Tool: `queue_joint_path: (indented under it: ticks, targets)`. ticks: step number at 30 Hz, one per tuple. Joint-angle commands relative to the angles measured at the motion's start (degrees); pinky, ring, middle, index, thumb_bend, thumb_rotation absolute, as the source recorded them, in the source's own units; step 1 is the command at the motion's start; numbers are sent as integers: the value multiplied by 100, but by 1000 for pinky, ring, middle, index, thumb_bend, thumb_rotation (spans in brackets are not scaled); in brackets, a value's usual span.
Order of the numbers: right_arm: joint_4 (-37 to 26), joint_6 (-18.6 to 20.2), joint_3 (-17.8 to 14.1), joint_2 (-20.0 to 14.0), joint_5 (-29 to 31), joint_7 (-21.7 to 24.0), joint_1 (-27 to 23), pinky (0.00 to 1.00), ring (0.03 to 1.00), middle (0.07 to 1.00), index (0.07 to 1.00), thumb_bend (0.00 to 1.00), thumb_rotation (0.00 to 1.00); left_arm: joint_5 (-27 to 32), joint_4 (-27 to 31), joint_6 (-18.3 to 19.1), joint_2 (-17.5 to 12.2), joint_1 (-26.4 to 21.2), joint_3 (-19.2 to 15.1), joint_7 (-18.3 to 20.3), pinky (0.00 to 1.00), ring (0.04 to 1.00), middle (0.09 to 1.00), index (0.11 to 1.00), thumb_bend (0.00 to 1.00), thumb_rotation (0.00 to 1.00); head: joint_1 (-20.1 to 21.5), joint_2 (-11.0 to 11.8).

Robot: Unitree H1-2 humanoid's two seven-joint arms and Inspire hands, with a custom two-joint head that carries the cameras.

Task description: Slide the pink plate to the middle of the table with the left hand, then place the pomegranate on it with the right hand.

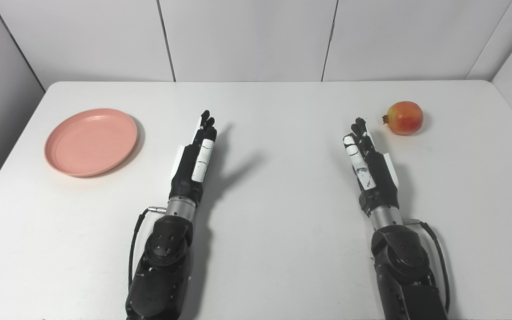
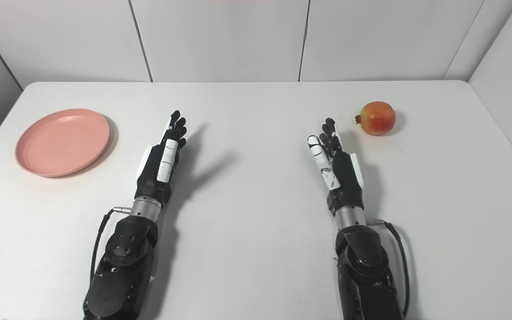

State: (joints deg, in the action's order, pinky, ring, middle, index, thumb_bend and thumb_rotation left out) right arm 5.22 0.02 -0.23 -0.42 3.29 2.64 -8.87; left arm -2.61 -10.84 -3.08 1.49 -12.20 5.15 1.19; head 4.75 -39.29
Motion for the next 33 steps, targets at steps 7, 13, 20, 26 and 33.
queue_joint_path:
  ticks: [7,13,20,26,33]
  targets:
    - [-31,-179,-102,85,110,-51,-56,1000,1000,1000,998,721,765,17,103,-16,41,-23,-62,-7,1000,1000,1000,1000,768,1000,0,38]
    - [-71,-228,20,-31,45,130,-9,1000,1000,1000,1000,677,825,20,73,-46,-29,-14,-7,136,1000,1000,1000,1000,771,1000,-20,64]
    - [-76,-147,-43,20,64,23,-27,1000,1000,1000,1000,714,808,26,106,-16,38,-18,-44,53,1000,1000,1000,1000,794,1000,-9,60]
    - [-72,-201,-18,36,34,35,-8,1000,1000,1000,999,700,757,34,164,7,20,9,-33,63,1000,1000,1000,1000,741,1000,1,39]
    - [10,-298,14,-51,82,126,-56,1000,1000,1000,1000,720,814,43,4,-84,-36,-56,-17,142,1000,1000,1000,1000,809,1000,-8,87]
